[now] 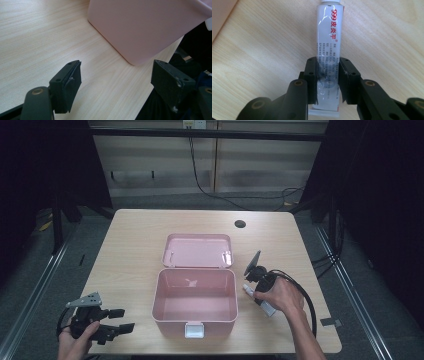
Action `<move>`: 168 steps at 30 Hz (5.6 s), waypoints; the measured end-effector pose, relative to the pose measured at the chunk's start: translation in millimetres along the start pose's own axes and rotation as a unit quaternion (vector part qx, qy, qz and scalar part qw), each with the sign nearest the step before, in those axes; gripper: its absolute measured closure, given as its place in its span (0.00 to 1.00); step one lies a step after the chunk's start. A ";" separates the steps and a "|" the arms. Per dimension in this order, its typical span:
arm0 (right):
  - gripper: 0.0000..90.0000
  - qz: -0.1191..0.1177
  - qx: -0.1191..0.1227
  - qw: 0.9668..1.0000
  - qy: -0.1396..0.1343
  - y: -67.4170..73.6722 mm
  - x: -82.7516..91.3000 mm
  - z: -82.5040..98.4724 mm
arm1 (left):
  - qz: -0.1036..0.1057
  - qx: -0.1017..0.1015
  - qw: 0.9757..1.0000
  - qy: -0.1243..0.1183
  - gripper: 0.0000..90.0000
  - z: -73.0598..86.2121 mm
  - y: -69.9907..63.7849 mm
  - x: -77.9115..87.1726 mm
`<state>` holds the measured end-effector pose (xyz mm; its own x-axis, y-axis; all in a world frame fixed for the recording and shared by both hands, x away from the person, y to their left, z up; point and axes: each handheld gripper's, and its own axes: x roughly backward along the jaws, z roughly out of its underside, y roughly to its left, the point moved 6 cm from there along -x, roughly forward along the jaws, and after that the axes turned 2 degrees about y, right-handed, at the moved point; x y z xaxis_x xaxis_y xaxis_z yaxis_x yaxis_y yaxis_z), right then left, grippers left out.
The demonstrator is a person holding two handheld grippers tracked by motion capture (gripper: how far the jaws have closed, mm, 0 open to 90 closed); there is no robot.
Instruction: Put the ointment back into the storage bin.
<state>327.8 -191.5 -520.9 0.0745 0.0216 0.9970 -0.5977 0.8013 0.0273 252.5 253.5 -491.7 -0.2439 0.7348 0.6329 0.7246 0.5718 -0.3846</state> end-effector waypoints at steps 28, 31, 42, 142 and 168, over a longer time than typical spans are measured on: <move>0.79 -0.009 0.007 1.000 -0.024 2.4 10.8 5.9 | 0.001 0.000 1.000 0.000 0.27 -0.1 -0.2 0.0; 0.79 -0.011 0.012 1.000 -0.021 1.8 13.2 10.0 | 0.001 -0.001 1.000 0.001 0.27 0.0 -0.1 -0.1; 0.79 -0.015 0.032 0.999 -0.040 2.9 30.9 24.7 | 0.002 -0.002 1.000 0.001 0.27 0.0 -0.2 -0.3; 0.79 -0.044 0.287 0.948 -0.128 118.6 172.1 -34.1 | -0.001 0.002 1.000 0.001 0.26 0.3 0.5 0.0; 0.79 -0.073 0.330 0.936 -0.102 157.3 125.0 -65.0 | -0.003 -0.002 1.000 -0.001 0.26 0.0 0.6 2.0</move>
<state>295.0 -24.0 -396.7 0.0793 -0.2281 0.9704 -0.9608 0.2420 0.1354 252.4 255.3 -490.7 -0.2496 0.7315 0.6345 0.7254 0.5753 -0.3778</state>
